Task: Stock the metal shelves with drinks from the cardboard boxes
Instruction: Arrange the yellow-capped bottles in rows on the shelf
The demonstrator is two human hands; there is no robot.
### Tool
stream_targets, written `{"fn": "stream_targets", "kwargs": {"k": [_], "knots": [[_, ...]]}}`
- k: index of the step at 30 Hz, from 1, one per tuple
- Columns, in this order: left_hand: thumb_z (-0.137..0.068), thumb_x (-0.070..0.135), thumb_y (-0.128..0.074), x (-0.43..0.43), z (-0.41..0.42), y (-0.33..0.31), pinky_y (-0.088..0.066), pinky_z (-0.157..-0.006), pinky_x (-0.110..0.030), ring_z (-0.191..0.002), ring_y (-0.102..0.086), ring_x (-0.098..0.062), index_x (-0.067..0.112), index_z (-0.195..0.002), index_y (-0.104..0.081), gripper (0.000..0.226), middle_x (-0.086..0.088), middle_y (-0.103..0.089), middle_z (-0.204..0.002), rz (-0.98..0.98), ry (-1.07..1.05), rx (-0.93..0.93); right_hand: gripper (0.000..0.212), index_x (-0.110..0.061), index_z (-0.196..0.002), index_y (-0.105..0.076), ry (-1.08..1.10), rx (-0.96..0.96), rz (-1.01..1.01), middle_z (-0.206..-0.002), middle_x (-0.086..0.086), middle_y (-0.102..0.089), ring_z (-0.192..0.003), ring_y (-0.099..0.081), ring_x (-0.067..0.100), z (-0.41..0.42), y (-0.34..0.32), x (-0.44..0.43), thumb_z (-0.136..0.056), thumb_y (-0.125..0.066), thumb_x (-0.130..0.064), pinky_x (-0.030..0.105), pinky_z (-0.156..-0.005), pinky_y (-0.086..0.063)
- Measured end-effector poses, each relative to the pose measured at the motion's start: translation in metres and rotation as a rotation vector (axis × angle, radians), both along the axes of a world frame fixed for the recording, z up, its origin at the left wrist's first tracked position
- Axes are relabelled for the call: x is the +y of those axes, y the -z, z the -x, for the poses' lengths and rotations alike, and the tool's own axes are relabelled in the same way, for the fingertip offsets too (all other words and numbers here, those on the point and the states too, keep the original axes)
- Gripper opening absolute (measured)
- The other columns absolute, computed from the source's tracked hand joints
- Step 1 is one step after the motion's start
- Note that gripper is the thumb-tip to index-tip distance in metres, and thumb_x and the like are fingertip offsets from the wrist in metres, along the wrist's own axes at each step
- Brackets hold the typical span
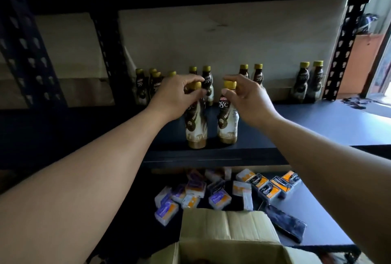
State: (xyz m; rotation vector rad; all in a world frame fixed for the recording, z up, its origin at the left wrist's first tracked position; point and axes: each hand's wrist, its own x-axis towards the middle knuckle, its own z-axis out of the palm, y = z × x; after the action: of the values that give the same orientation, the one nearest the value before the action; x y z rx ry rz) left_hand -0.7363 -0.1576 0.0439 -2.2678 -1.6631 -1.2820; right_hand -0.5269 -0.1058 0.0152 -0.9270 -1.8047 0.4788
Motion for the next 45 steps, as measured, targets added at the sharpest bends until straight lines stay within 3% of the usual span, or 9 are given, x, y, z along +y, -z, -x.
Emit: {"fn": "stream_targets", "kwargs": {"k": [4, 8, 12, 16, 19, 27, 31, 41, 45], "knots": [[-0.088, 0.046, -0.075, 0.002, 0.002, 0.039, -0.032, -0.094, -0.002, -0.122, -0.038, 0.015, 0.045, -0.151, -0.035, 0.075, 0.030, -0.039, -0.142, 0.057, 0.075, -0.107, 0.066, -0.053, -0.153, -0.032, -0.048, -0.024, -0.020, -0.072, -0.001, -0.066, -0.075, -0.066, 0.019, -0.004, 0.030, 0.005, -0.098, -0.066, -0.045, 0.041, -0.083, -0.056], [-0.084, 0.040, -0.080, 0.011, 0.006, 0.070, -0.011, -0.097, 0.010, -0.129, -0.006, 0.035, 0.061, -0.150, -0.001, 0.105, 0.060, -0.002, -0.138, 0.027, 0.126, -0.135, 0.088, -0.062, -0.154, -0.010, -0.068, -0.053, -0.044, -0.132, 0.026, -0.058, -0.103, -0.065, 0.035, -0.008, 0.048, 0.008, -0.095, -0.071, -0.040, 0.045, -0.090, -0.055], [-0.086, 0.045, -0.076, 0.026, 0.007, 0.079, -0.006, -0.097, 0.009, -0.128, 0.001, 0.036, 0.059, -0.149, 0.009, 0.106, 0.056, 0.004, -0.141, -0.023, 0.079, -0.105, 0.090, -0.068, -0.152, -0.004, -0.097, -0.022, -0.028, -0.122, 0.022, -0.067, -0.096, -0.070, 0.034, -0.002, 0.056, 0.022, -0.097, -0.069, -0.039, 0.051, -0.092, -0.056], [-0.087, 0.049, -0.074, 0.046, 0.006, 0.078, -0.018, -0.109, -0.019, -0.139, -0.008, 0.016, 0.063, -0.147, 0.014, 0.107, 0.041, 0.000, -0.153, -0.010, 0.037, -0.102, 0.089, -0.065, -0.152, 0.000, -0.107, -0.050, 0.011, -0.078, 0.008, -0.071, -0.072, -0.067, 0.021, 0.006, 0.058, 0.046, -0.099, -0.066, -0.039, 0.042, -0.083, -0.057], [-0.089, 0.050, -0.070, 0.061, 0.008, 0.080, -0.021, -0.112, -0.028, -0.143, -0.012, 0.005, 0.062, -0.149, 0.015, 0.104, 0.021, -0.009, -0.165, 0.013, 0.014, -0.121, 0.086, -0.063, -0.154, 0.002, -0.090, -0.064, 0.047, -0.085, 0.010, -0.072, -0.076, -0.067, 0.022, 0.013, 0.057, 0.062, -0.100, -0.062, -0.041, 0.040, -0.084, -0.056], [-0.089, 0.049, -0.071, 0.070, 0.010, 0.095, -0.020, -0.111, -0.024, -0.142, -0.011, 0.007, 0.064, -0.144, 0.019, 0.106, 0.028, -0.009, -0.158, 0.005, -0.007, -0.217, 0.092, -0.057, -0.156, 0.008, -0.076, -0.051, 0.041, -0.156, -0.006, -0.048, -0.126, -0.060, 0.017, 0.018, 0.068, 0.072, -0.096, -0.062, -0.053, 0.036, -0.103, -0.047], [-0.090, 0.024, -0.073, 0.068, 0.010, 0.096, -0.027, -0.106, -0.024, -0.136, -0.022, 0.009, 0.054, -0.152, 0.018, 0.114, 0.028, -0.021, -0.152, 0.058, -0.002, -0.165, 0.120, -0.054, -0.157, 0.007, 0.068, -0.071, -0.040, -0.150, -0.005, -0.050, -0.126, -0.056, 0.015, 0.016, 0.066, 0.064, -0.076, -0.082, -0.058, 0.042, -0.102, -0.050], [-0.089, 0.027, -0.076, 0.067, 0.009, 0.096, -0.028, -0.100, -0.012, -0.134, -0.029, 0.011, 0.057, -0.152, 0.012, 0.112, 0.018, -0.031, -0.159, 0.077, -0.027, -0.203, 0.104, -0.048, -0.157, -0.007, 0.024, -0.107, -0.021, -0.094, -0.018, -0.063, -0.085, -0.067, 0.012, 0.015, 0.070, 0.067, -0.085, -0.081, -0.031, 0.040, -0.086, -0.056], [-0.090, 0.024, -0.073, 0.066, 0.009, 0.096, -0.023, -0.098, -0.004, -0.125, -0.023, 0.030, 0.053, -0.155, 0.010, 0.109, 0.031, -0.023, -0.151, 0.077, -0.003, -0.192, 0.099, -0.044, -0.158, -0.003, 0.046, -0.187, -0.054, -0.124, -0.005, -0.071, -0.098, -0.070, 0.021, 0.015, 0.072, 0.065, -0.089, -0.072, -0.033, 0.042, -0.085, -0.054]]}}
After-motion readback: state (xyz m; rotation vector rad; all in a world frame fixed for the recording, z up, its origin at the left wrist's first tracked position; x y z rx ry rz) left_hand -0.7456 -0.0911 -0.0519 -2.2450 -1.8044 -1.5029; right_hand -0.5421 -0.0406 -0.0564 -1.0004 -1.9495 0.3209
